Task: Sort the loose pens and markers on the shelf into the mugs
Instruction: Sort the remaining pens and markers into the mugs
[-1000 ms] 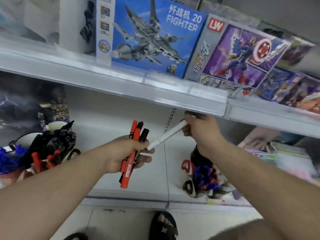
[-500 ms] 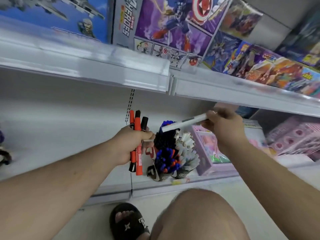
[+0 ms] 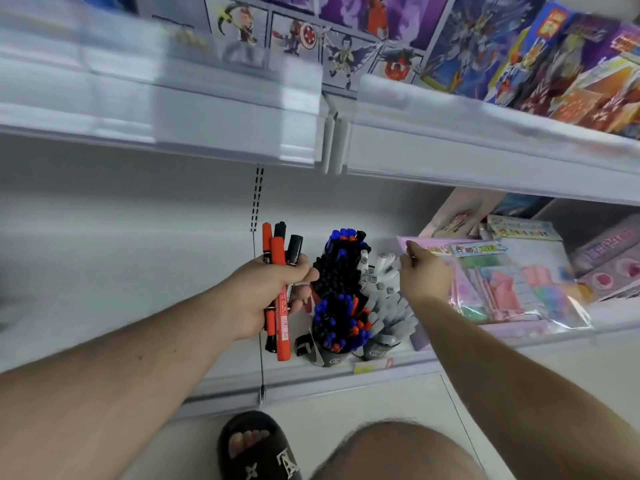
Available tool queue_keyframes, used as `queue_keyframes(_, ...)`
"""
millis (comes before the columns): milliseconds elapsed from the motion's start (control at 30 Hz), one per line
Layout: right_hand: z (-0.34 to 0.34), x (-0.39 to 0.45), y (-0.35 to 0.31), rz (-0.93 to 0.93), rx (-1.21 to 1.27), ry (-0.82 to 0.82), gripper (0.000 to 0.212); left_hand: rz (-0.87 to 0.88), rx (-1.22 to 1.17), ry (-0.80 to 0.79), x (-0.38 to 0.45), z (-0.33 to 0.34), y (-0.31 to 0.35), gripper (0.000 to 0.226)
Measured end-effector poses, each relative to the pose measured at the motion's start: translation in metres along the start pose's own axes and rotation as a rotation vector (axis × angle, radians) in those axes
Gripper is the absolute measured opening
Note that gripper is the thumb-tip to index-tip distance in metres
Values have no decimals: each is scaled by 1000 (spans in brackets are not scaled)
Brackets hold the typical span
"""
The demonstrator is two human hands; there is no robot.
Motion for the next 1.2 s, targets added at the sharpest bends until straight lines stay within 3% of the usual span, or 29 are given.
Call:
queue_keyframes(167,31,12,0,-30,-146,-98,37,-20,14,-38,10,2,0,8)
queue_keyframes(267,42,8,3,-119,-396,-300,32,-29,13,-52,14,3,-2,9)
queue_keyframes(367,52,3,8,-152,-509,-440,52,-44,12,-77,14,3,-3,13)
queue_keyframes(467,43,4,-1,-167,-543,-458,59,-71,18,-129,11,3,-2,15)
queue_keyframes(533,18,-1,-27,-133,-333,-364,55,-87,39,-181,6,4,-1,17)
queue_keyframes(600,-15,-15,-64,-96,94,-324,45,-89,69,-242,1,3,2,18)
queue_keyframes(700,-66,-49,-107,-117,527,-560,35,-91,132,-329,-11,2,7,20)
queue_keyframes(800,-98,-79,-129,-302,428,-719,32,-82,220,-400,-25,1,13,19)
queue_keyframes(933,-108,-96,-139,-368,316,-707,36,-83,247,-460,-41,-3,16,20)
queue_keyframes(1067,-117,-101,-138,-293,466,-672,14,-138,146,-515,-56,-13,25,29)
queue_keyframes(1200,-126,-103,-137,-117,723,-595,17,-179,148,-599,-71,-24,34,41)
Point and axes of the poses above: each hand's wrist, its own x-axis towards the middle knuckle, its own z-axis out of the palm, y = z × x, the point moved 1 cm from there along x, towards the middle knuckle, and after that the axes turned 9 degrees about -x, right-handed, at the moved point
